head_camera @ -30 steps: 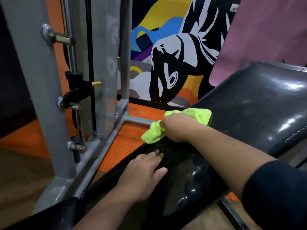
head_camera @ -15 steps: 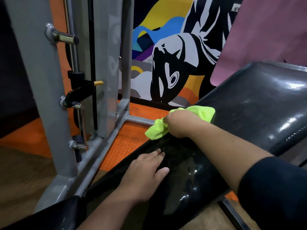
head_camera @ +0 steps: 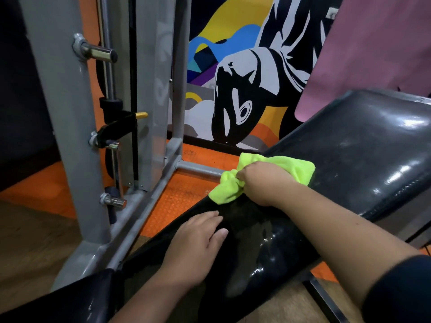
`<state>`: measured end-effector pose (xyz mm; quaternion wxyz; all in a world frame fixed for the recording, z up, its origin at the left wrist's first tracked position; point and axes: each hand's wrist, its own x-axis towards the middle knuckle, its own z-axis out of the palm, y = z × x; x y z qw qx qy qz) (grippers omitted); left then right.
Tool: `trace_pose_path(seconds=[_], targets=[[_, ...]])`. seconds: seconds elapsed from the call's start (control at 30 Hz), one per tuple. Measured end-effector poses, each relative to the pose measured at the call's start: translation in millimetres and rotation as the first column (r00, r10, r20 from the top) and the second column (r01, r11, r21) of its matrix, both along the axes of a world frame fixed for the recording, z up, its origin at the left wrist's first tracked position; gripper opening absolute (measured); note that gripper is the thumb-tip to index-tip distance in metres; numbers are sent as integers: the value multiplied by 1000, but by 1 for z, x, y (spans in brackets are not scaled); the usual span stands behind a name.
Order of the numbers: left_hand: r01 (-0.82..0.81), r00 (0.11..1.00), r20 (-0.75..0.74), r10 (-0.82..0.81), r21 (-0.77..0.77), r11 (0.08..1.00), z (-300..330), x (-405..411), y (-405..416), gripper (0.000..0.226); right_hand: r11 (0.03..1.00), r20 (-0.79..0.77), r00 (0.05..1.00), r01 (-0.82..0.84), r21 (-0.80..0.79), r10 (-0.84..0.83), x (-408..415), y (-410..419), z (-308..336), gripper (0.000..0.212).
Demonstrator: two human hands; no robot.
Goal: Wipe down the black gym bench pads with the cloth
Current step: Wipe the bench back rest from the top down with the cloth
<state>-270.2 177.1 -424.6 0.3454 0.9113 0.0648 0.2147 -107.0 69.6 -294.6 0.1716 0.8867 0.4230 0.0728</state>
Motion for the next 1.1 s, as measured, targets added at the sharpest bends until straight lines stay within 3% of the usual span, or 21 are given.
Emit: trace_pose_path(seconds=[0.1,0.2,0.27,0.37,0.63,0.73,1.1], targets=[[-36,999,40,35,32,999,-3,-5,0,44,998,25,997,-68,-7,68,-10,2,-8,20],[-41,998,43,38,57,998,-2,-10,3,40,1000,-37,999,-22,-6,22,-9,-14,-5,21],[-60,998,38,57,63,996,-3,-11,4,36,999,-12,1000,16,29,-16,-8,-11,2,21],[-89,996,15,88,50,995,-4,-9,4,34,998,25,998,-52,26,51,-16,-10,-5,21],[-53,992,-109,61,72,996,-6,-5,2,44,993,63,993,-101,54,98,-22,-20,-7,24],[-24,991,-130,36,90,996,-5,-7,3,45,993,34,994,-109,45,107,-23,-32,-10,34],[-3,989,-148,20,111,994,-9,-6,5,46,988,59,988,-147,53,144,-35,-35,-10,35]])
